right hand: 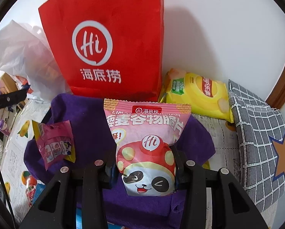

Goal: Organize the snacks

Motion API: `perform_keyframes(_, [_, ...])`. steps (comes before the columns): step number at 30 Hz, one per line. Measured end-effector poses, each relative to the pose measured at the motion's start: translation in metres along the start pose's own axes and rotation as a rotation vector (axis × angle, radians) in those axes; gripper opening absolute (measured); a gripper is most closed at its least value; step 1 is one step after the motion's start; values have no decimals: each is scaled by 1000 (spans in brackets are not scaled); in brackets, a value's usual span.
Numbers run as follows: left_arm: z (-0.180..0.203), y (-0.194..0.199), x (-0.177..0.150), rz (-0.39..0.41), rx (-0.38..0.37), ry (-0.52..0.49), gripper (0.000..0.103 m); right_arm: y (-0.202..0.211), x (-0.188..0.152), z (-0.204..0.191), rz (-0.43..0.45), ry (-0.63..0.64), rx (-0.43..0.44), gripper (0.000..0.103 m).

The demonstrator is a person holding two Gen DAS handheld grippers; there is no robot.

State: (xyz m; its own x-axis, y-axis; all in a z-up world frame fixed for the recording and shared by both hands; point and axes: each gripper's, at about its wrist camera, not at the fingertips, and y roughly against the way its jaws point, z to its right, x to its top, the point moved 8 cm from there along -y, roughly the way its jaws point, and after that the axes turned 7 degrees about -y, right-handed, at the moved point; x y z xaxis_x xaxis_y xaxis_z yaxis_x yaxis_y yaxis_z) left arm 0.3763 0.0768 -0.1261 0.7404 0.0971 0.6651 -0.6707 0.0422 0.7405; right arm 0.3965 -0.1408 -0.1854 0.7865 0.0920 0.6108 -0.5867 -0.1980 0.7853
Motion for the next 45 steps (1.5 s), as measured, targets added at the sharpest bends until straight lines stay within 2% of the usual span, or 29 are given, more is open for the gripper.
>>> perform_keyframes(5, [0,0,0,0,9,-6,42,-12,-10,-8,-54,43,3,43])
perform_keyframes(10, [0,0,0,-1,10,-8,42,-27,-21,-17,-127,45,45,43])
perform_keyframes(20, [-2,1,0,-2,7,4,42,-41,-33,-22,-184,67,28,43])
perform_keyframes(38, [0,1,0,-4,9,5,42,-45,-39,-30,-207,87,21,45])
perform_keyframes(45, [0,1,0,-4,10,3,42,-46,-40,-36,-208,108,20,54])
